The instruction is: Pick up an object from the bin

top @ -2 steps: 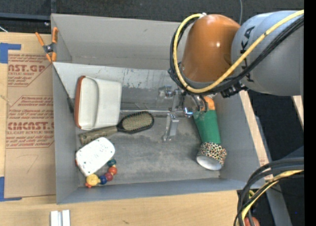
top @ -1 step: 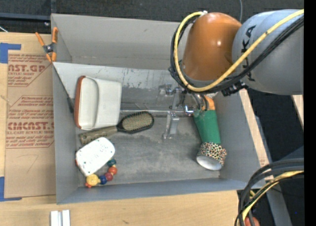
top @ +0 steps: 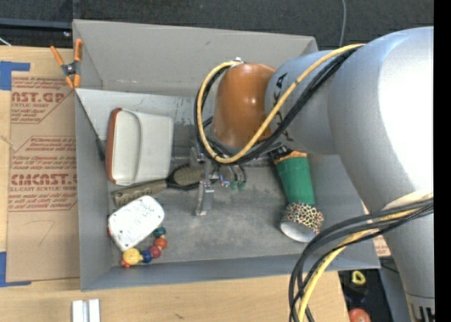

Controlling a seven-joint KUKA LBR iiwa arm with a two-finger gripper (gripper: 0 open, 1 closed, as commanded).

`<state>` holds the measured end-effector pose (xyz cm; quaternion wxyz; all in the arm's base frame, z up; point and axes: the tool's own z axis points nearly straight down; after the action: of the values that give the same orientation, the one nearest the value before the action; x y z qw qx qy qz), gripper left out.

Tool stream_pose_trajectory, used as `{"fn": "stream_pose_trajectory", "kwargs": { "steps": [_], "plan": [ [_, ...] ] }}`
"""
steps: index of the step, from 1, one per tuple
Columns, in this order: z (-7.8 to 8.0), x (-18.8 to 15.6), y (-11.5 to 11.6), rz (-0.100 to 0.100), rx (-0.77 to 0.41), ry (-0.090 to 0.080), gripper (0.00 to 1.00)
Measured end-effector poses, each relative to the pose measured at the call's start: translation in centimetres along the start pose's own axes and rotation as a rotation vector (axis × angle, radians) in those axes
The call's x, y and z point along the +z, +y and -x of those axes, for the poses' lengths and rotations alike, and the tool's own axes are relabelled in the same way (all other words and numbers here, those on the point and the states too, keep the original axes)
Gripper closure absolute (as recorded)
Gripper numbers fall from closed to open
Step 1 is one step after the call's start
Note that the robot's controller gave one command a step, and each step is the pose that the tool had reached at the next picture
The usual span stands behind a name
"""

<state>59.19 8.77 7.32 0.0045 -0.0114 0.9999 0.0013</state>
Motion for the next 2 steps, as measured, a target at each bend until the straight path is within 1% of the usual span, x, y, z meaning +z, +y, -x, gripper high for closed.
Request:
{"fn": "stream_pose_trajectory", "kwargs": {
  "steps": [1,2],
  "plan": [
    [0.4,-7.3,2.2,0.000,0.084,-0.005,0.00],
    [-0.2,-0.7,0.5,-0.001,0.022,0.007,0.00]
  ]
}}
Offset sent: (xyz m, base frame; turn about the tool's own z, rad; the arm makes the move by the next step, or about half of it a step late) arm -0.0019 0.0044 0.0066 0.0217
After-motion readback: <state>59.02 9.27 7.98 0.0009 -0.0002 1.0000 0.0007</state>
